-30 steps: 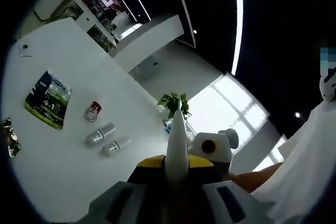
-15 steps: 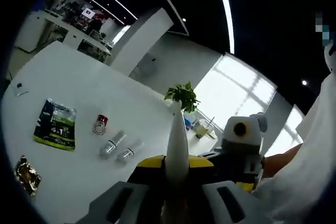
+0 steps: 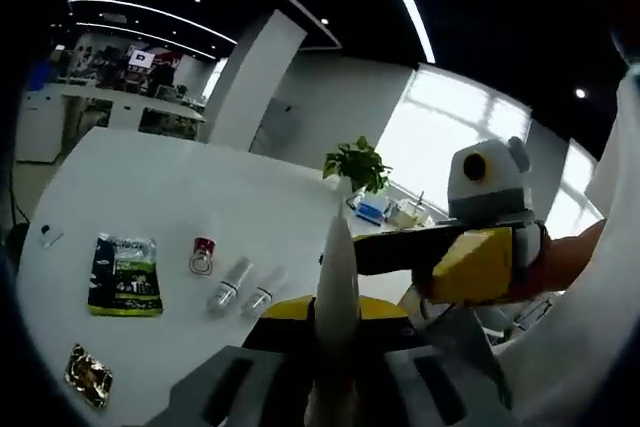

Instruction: Arrange the skincare products in the storage area until every visible bottle or jar stands upright without overlapping.

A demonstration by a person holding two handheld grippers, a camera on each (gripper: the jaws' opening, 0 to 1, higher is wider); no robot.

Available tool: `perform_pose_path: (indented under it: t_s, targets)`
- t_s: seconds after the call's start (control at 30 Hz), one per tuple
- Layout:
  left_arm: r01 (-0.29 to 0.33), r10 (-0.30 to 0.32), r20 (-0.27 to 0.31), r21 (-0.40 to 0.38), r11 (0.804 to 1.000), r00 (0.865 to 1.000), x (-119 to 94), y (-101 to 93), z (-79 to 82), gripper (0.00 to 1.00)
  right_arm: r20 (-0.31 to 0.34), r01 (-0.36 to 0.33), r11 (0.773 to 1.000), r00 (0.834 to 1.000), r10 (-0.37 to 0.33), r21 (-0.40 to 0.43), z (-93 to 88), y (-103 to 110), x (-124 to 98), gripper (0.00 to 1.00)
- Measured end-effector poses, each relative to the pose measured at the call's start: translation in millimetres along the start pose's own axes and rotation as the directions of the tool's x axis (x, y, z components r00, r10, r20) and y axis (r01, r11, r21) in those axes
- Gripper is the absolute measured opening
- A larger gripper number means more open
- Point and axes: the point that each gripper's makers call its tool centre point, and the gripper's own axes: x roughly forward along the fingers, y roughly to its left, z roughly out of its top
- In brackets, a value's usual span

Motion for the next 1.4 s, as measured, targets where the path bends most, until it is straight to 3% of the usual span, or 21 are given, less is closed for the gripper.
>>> perform_pose_path:
  t_s: [0.2,0.23,0.33,0.43,0.77,0.97,1.13,1.27,1.4]
  targets:
    - [-0.039,0.042,-0.030,0.102,0.994,0.999,5.9,-6.6,-0.5,0.13,-0.012,0.063,0.997,0.998,-0.064,-0.049,-2.1,1.2,10.4,0.40]
    - [-0.049,0.053,-0.037,0.101,0.994,0.998,6.8,-6.1,-1.5,0.13,-0.024,0.104,0.992,0.994,-0.106,-0.070,-3.7,-5.4,9.2,0.37]
    - [-0.080,0.087,-0.041,0.140,0.987,0.995,7.3,-2.9,-1.3,0.13,-0.007,0.110,0.991,0.994,-0.111,-0.075,-2.0,-5.1,10.5,0.37]
    - [-0.085,0.091,-0.030,0.168,0.982,0.995,8.1,-4.5,0.7,0.14,-0.001,0.106,0.981,0.994,-0.108,-0.165,-0.5,-2.0,6.9,0.35]
    - [-0.128,0.126,0.024,0.260,0.957,0.992,8.1,-8.4,6.1,0.18,0.028,0.078,0.984,0.997,-0.074,-0.162,4.2,-1.0,-1.9,0.33]
    - [-0.159,0.159,0.021,0.296,0.942,0.987,6.1,-3.5,7.0,0.21,0.044,0.080,0.974,0.996,-0.072,-0.212,16.8,-2.8,-3.1,0.33]
    - [-0.175,0.181,0.007,0.292,0.940,0.983,4.1,3.7,2.8,0.21,0.055,0.091,0.966,0.995,-0.080,-0.241,30.3,-9.6,-3.6,0.33]
    - [-0.200,0.205,0.014,0.281,0.939,0.979,-1.1,12.6,4.4,0.28,0.074,0.107,0.961,0.993,-0.091,-0.256,41.9,-17.9,-4.0,0.33]
    - [-0.235,0.249,-0.006,0.304,0.923,0.969,-9.1,26.8,-1.1,0.33,0.090,0.129,0.955,0.990,-0.109,-0.267,51.9,-25.5,-3.0,0.34]
